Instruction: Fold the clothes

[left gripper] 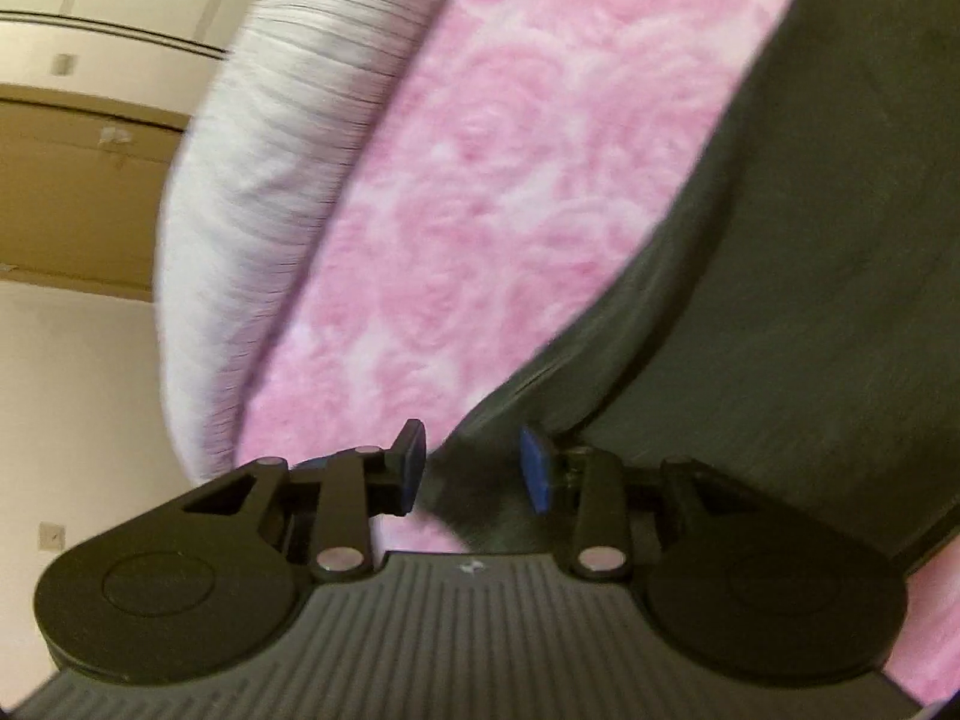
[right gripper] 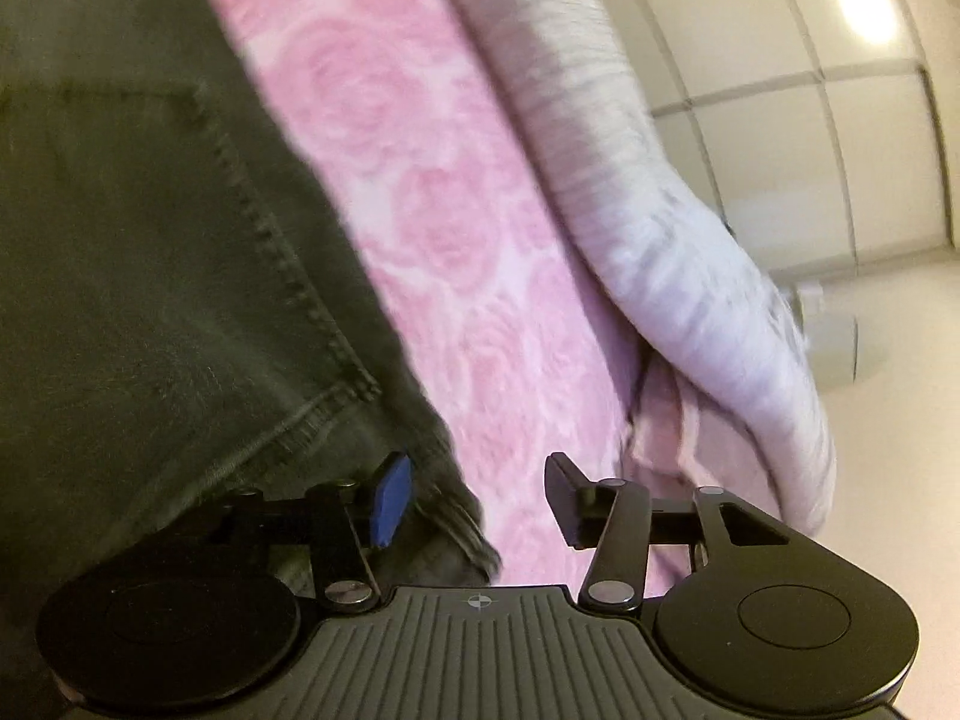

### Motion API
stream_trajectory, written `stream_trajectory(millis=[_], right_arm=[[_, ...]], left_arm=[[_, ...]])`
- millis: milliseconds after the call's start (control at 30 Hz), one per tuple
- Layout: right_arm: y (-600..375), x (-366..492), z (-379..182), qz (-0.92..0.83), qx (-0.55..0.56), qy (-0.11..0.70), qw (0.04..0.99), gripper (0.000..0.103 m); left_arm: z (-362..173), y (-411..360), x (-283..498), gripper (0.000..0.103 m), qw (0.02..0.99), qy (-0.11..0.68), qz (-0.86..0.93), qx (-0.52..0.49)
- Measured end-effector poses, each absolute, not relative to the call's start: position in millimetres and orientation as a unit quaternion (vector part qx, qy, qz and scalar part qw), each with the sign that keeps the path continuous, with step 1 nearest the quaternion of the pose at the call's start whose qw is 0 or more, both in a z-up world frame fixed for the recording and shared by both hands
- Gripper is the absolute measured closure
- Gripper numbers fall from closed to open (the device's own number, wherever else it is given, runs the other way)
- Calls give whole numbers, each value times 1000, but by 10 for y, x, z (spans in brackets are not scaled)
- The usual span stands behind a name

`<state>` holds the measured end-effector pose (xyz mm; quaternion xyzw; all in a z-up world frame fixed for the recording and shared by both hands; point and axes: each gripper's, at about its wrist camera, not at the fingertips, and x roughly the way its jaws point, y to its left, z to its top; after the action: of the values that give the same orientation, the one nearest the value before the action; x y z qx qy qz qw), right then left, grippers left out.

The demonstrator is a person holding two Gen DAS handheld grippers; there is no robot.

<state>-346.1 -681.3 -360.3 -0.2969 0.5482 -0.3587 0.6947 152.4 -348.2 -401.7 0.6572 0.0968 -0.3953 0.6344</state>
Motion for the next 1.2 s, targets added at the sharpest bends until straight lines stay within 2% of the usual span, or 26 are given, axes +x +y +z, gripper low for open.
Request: stream_trajectory(millis=[167,267,367,533,600,700,833,867,967,1000,1100,1200], right_arm=[[-6153,-3829,-3198,-386,-215,485,755,52],[-5757,-4050,-2956,-399,-164,443,786,51],[-5462,-4141,-3097,-393,-176,450,782,51],[-5108,-4252,-3520,-370,-211,490,761,50],[-5010,-4282,-3666,-361,-225,504,752,50],[-4974,-4299,-3819,-355,-239,512,745,50],[-5021,-4238,-4037,-352,-298,513,724,50],[-5053,-4216,-4107,-350,-316,514,717,49],[-5180,-4186,-4282,-332,-359,518,702,49],[-5205,-4189,-4334,-328,-373,515,698,49],[-5335,-4234,-4370,-327,-376,500,708,48],[-5382,-4262,-4345,-322,-374,500,711,41]], left_arm=[[-3592,-2950,1273,64,669,59,-426,606],[-3577,-2514,896,56,650,23,-491,579],[-3834,-2193,527,51,601,-24,-534,594],[-4400,-1890,76,52,509,-122,-543,657],[-4594,-1907,69,52,489,-158,-521,682],[-4731,-2016,186,55,482,-170,-505,696],[-4834,-2206,357,53,483,-199,-471,711],[-4864,-2254,392,54,484,-206,-460,715],[-4905,-2360,465,78,490,-196,-458,715],[-4919,-2374,464,83,493,-189,-460,714],[-4932,-2396,463,89,501,-178,-463,709],[-4880,-2374,466,89,513,-161,-470,700]])
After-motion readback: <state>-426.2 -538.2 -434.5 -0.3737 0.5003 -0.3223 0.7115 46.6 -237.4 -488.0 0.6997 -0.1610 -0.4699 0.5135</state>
